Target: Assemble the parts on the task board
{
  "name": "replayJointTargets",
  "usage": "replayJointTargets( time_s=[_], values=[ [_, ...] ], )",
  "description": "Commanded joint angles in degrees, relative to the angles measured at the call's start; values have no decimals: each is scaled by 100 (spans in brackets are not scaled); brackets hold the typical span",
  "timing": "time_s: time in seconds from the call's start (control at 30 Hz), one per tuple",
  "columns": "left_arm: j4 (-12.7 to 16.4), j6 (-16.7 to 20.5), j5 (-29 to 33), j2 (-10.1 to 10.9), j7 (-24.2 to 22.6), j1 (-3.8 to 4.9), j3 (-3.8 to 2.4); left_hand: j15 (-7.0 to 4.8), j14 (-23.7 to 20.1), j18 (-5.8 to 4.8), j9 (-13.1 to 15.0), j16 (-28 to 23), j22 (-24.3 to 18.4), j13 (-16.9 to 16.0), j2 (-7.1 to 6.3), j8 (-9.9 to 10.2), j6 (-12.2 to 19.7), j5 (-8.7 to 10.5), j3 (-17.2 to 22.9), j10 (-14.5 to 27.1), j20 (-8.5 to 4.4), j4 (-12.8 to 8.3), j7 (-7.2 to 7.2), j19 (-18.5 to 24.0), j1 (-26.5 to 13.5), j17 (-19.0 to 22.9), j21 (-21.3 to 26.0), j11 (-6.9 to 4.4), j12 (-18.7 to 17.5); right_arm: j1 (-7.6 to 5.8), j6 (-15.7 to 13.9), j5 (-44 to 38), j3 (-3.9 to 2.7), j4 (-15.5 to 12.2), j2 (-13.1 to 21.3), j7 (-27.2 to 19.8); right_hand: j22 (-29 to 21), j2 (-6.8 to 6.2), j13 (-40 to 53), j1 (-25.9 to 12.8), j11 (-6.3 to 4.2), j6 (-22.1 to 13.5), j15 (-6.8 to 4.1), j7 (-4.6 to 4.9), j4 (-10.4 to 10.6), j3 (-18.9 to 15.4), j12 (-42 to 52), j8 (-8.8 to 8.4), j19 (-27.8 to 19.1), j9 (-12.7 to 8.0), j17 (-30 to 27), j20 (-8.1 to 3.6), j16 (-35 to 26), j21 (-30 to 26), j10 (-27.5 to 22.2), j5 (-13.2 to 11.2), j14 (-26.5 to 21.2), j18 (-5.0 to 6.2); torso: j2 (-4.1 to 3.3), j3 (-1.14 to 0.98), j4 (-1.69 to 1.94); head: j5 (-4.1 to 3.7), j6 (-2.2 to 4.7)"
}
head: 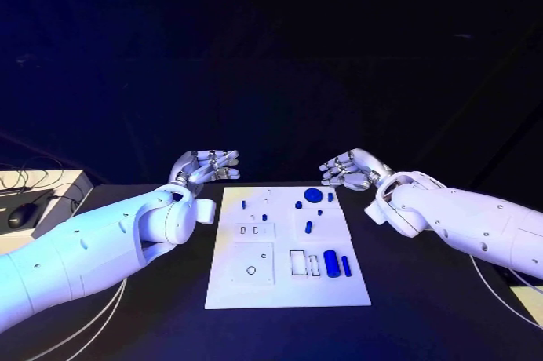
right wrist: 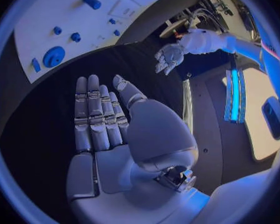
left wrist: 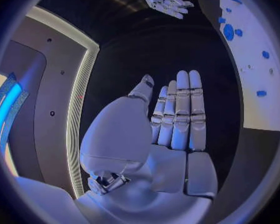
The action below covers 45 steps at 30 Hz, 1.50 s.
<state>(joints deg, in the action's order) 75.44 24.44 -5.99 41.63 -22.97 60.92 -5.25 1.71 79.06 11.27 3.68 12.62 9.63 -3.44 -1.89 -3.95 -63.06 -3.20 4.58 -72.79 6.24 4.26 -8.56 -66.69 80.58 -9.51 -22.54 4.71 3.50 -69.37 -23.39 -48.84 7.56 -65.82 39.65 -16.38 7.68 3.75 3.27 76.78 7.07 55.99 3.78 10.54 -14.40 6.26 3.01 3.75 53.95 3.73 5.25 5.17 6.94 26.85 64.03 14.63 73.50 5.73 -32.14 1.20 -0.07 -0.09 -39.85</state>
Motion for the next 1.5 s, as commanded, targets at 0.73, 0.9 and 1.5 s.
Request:
replayJointTargets(
  time_s=[0.73,0.9,1.5],
  values=[
    [1318,-570,-761,715,277,0,-214,-181,-731,-346,2,2775,1708,-12,55,27,-23,8,-91,-5,-657,-534,102,475,-194,-2219,-2640,-85,10,-234,628,-3969,-79,361,-660,1804,2571,-590,25,-498,-213,708,-471,-234,-26,323,41,-17,1536,35,3170,-710,5252,2871,339,471,807,280,-554,209,321,-261,82],
    [1382,-567,-810,724,309,0,-232,-170,-754,-293,2,2821,1816,-13,60,26,-1,9,-125,40,-616,-581,106,582,-221,-2205,-2821,-70,10,-242,859,-4242,-79,422,-717,1911,2738,-676,21,-486,-185,728,-447,-241,44,380,40,-18,1496,36,3173,-676,5316,2835,230,468,764,315,-608,219,357,-297,83],
    [1380,-563,-829,696,300,-2,-242,-140,-808,-240,2,2838,1855,-13,74,26,50,9,-174,172,-562,-644,95,673,-246,-2142,-2949,-28,12,-229,920,-4668,-77,495,-778,2015,3464,-805,19,-364,-152,809,-419,-228,273,635,38,-19,1612,37,3076,-637,5440,2438,126,466,734,363,-768,274,457,-409,125]
  ],
)
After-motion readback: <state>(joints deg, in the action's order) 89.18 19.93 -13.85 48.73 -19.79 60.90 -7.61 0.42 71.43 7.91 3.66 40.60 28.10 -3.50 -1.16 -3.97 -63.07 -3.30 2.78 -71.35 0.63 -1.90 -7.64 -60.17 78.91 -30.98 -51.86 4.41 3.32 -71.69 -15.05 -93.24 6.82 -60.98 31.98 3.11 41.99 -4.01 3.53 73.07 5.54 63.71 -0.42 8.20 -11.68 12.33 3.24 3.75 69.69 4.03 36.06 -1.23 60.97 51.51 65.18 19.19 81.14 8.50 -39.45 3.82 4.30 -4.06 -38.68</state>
